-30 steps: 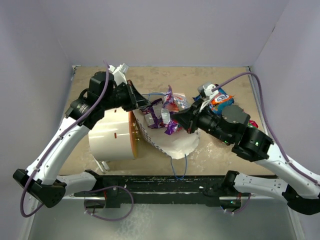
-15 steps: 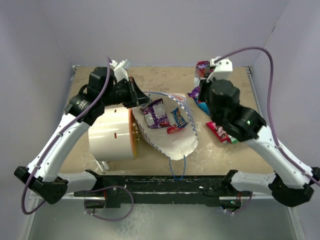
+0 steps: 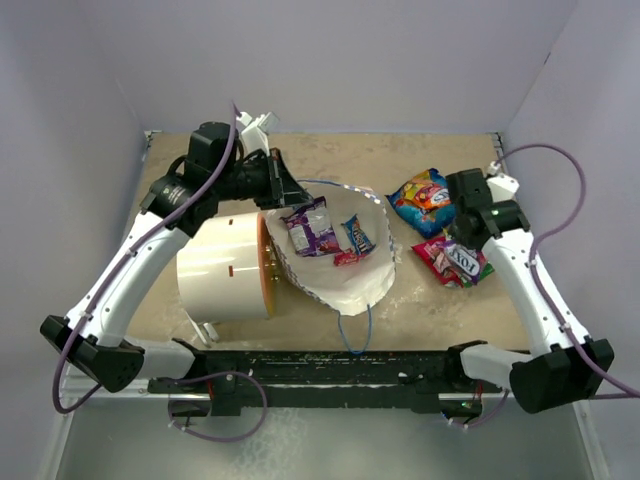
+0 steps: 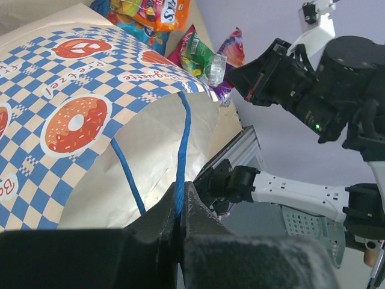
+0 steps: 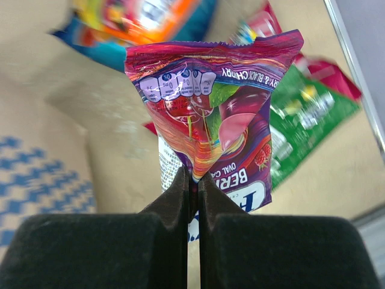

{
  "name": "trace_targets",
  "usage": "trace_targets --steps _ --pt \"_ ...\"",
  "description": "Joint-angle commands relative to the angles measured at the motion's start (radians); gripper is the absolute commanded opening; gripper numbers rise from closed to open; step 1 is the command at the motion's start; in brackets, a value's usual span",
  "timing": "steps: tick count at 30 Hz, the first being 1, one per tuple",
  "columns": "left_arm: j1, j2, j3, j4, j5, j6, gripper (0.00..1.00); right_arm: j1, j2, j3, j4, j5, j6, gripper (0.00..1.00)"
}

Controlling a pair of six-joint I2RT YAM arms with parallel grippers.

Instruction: Take the snacks out of the paper bag

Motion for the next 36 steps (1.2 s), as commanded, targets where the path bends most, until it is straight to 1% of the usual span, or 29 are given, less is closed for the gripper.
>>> trace_targets --steps 1,3,6,9,14,17,20,23,26,32,33,36 --pt "-0.006 0.021 0.034 0.046 0.079 0.029 0.0 -0.151 -0.004 0.039 -0.069 -0.064 0.108 0.0" --pt "-0.006 0.024 0.027 0.059 0.086 0.029 0.0 -0.193 0.019 0.05 -0.054 -0.076 0.084 0.0" --pt "-0.004 0.028 0.029 0.056 0.084 0.046 0.0 -0.22 0.067 0.078 -0.028 -0.057 0.058 0.0" --pt "-0.004 0.03 0.028 0.053 0.083 0.053 0.0 -0.226 0.128 0.111 -0.028 -0.007 0.083 0.0" --pt "-0.003 0.029 0.023 0.061 0.078 0.056 0.0 -0.227 0.208 0.128 0.025 -0.006 0.107 0.0" --pt "0.0 0.037 0.041 0.058 0.072 0.061 0.0 -0.229 0.263 0.131 0.033 0.02 0.132 0.0" --pt "0.004 0.048 0.062 0.045 0.071 0.071 0.0 -0.232 0.308 0.111 0.086 0.005 0.123 0.0" --pt "0.007 0.052 0.063 0.039 0.072 0.071 0.0 -0.235 0.343 0.082 0.12 0.007 0.148 0.0" --pt "0.007 0.056 0.062 0.033 0.077 0.067 0.0 -0.238 0.359 0.028 0.185 -0.003 0.164 0.0" --pt "0.007 0.048 0.054 0.032 0.073 0.057 0.0 -0.238 0.381 -0.071 0.241 -0.031 0.215 0.0" --pt "0.007 0.047 0.053 0.032 0.071 0.054 0.0 -0.238 0.377 -0.078 0.245 -0.032 0.22 0.01" --pt "0.007 0.041 0.049 0.029 0.066 0.045 0.0 -0.238 0.339 -0.064 0.233 -0.031 0.215 0.14"
